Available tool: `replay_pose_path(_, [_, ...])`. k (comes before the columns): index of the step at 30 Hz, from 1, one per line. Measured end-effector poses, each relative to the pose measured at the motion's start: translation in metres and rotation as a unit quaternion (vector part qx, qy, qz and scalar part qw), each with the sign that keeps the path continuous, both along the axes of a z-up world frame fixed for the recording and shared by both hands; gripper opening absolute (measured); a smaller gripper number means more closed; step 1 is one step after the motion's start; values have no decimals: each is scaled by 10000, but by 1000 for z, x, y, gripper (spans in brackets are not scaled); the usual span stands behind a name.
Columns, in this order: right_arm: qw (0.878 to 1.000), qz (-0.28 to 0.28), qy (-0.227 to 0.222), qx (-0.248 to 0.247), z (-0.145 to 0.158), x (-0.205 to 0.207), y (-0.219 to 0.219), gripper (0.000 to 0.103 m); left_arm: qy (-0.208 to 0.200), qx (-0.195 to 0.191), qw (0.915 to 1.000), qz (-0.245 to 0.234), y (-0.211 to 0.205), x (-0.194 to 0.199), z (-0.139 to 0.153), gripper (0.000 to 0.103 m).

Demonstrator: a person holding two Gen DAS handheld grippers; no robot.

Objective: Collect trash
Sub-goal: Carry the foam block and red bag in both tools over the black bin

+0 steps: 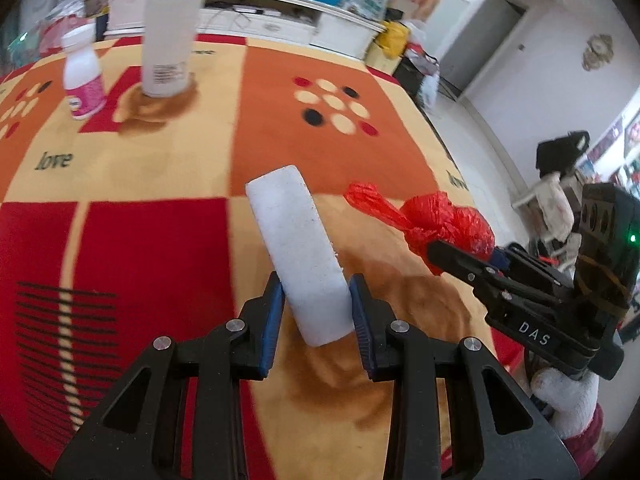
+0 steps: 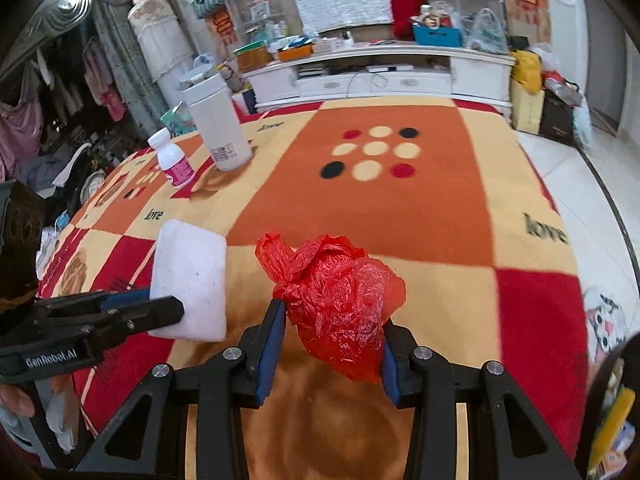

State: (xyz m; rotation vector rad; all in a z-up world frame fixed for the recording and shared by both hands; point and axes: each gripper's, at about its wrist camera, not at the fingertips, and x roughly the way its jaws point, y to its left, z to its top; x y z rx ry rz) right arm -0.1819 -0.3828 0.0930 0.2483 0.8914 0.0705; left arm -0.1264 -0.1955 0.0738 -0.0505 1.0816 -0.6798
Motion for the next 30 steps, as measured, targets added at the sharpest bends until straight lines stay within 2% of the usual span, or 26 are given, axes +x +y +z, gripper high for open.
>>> replay_pose_path(11, [9989, -476, -20, 26, 4, -47, -37, 41, -94, -42, 9986, -523, -52, -42, 7, 31])
replay_pose_path(30, [9889, -1482, 7, 30, 8, -110, -128, 41, -172, -152, 9899, -1402, -145, -83, 14, 31])
